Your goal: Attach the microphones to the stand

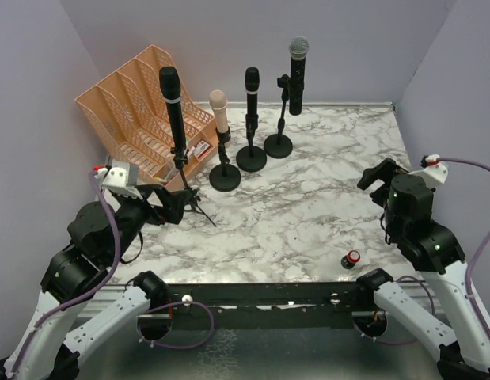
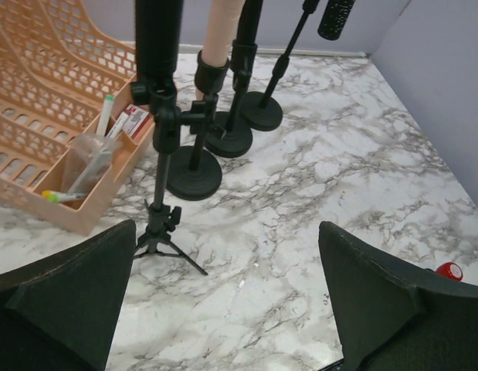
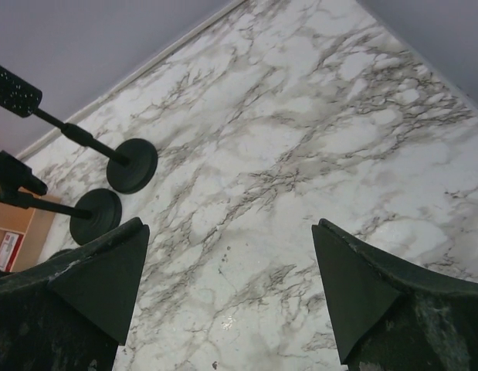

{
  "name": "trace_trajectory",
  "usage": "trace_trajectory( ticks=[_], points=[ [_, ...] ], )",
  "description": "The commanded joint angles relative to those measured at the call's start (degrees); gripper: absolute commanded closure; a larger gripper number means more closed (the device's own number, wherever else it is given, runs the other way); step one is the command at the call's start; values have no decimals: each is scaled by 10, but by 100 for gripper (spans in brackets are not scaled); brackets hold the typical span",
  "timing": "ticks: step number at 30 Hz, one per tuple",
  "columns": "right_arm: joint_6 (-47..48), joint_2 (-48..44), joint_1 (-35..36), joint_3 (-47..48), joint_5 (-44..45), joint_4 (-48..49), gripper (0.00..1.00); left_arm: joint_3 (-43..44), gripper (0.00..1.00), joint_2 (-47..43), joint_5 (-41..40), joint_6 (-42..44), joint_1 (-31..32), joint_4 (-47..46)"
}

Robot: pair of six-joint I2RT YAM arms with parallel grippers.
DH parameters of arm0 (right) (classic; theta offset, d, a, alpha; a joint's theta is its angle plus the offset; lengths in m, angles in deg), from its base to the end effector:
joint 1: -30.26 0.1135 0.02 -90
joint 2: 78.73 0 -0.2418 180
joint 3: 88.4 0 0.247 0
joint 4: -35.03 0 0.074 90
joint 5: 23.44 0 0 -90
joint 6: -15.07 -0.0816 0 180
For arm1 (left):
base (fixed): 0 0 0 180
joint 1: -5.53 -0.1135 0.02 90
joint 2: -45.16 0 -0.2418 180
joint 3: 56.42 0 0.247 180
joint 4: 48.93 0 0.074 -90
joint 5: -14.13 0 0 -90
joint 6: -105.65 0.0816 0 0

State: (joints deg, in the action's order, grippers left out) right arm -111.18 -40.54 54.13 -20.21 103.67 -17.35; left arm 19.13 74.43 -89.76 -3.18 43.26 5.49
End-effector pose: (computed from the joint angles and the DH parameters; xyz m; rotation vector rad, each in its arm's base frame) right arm 0.1776 0.0248 0.3335 0.6077 1.7792 0.0824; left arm 0.1160 -0.0649 0.3885 0.1036 1.7338 -0.5243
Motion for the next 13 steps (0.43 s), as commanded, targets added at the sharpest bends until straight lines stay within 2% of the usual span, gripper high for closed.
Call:
trace_trajectory(
  ticks=[1, 8, 13],
  points=[
    [-40, -27, -1, 48, 72, -121, 9, 30, 1, -28, -72, -8, 2, 95],
    [-67, -78, -1, 23, 72, -90, 8, 41, 1, -44, -81, -13, 2, 121],
    [-74, -82, -1, 11, 66, -87, 8, 37, 1, -43, -83, -15, 2, 123]
  ],
)
